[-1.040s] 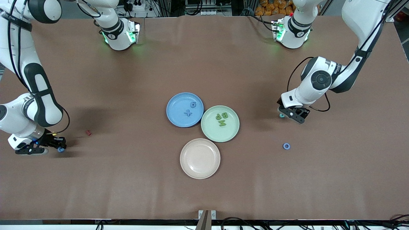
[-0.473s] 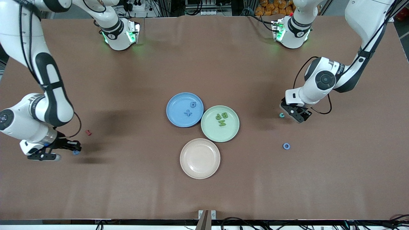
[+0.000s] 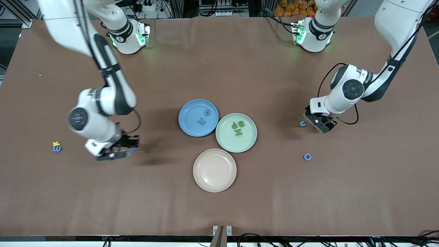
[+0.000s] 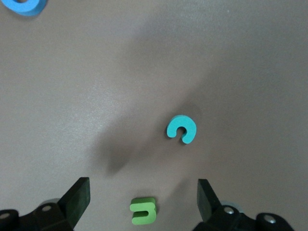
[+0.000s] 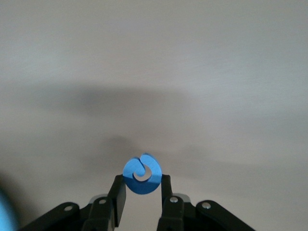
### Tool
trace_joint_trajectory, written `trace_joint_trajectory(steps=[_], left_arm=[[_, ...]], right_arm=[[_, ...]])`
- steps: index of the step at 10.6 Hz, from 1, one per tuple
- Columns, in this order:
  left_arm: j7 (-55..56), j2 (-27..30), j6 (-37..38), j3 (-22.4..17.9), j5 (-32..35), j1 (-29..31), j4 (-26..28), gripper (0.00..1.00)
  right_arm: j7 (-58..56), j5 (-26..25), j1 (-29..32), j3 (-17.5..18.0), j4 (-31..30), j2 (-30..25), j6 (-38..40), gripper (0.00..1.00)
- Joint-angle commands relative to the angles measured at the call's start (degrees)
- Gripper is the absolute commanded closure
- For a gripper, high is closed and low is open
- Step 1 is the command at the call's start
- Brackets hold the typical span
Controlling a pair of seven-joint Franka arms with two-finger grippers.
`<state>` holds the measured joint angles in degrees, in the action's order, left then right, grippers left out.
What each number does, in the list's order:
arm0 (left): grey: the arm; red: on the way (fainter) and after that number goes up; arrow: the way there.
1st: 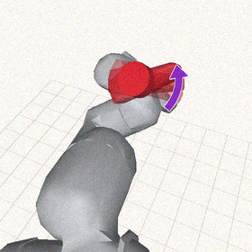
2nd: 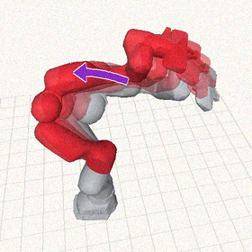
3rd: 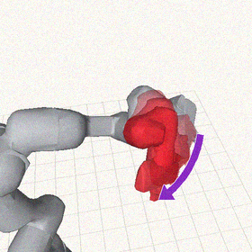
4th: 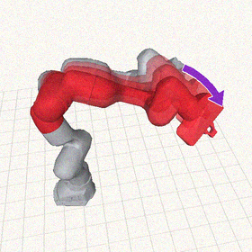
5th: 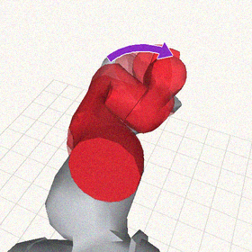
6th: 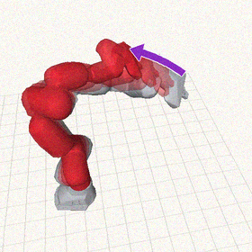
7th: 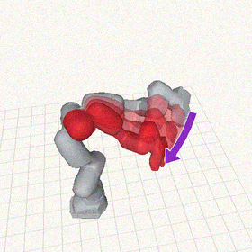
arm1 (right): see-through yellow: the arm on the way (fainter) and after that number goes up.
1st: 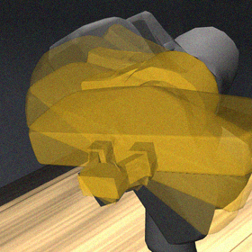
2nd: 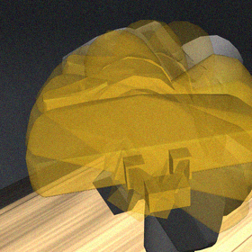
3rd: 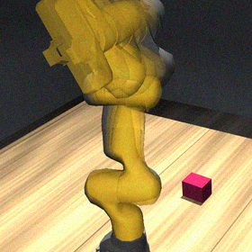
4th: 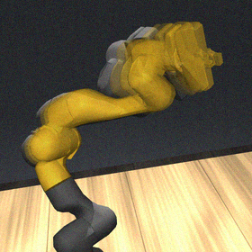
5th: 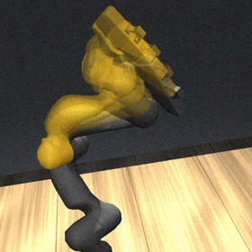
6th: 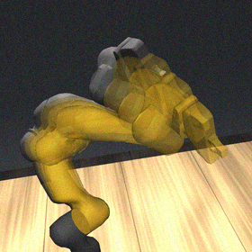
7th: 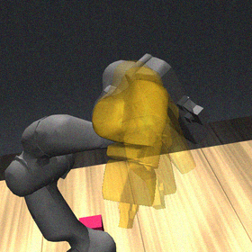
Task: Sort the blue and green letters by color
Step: 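Release the e on the blue plate while the left gripper reaches green u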
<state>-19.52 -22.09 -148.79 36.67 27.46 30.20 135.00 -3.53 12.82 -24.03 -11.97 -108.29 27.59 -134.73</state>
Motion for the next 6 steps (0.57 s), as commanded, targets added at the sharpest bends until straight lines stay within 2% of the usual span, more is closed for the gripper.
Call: trace_joint_trajectory(steps=[1,3,5,6], left_arm=[[-0.9,-2.5,-1.3,0.5,5.6,4.5,0.3,0.06],[-0.9,-2.9,-1.5,0.4,5.7,4.6,0.4,0.13],[-0.8,-3.1,-1.5,0.4,5.7,4.6,0.6,0.17],[-0.8,-3.0,-1.5,0.4,5.7,4.5,0.7,0.18]], right_arm=[[3.0,1.0,-12.2,-1.7,-2.2,-2.4,0.8,0.90],[5.4,1.2,-19.1,-1.3,-1.8,-2.2,0.5,0.89],[7.6,1.4,-21.4,1.8,-1.5,-1.8,0.4,0.89],[11.1,1.6,-22.5,3.4,-1.5,-1.7,0.4,0.79]])
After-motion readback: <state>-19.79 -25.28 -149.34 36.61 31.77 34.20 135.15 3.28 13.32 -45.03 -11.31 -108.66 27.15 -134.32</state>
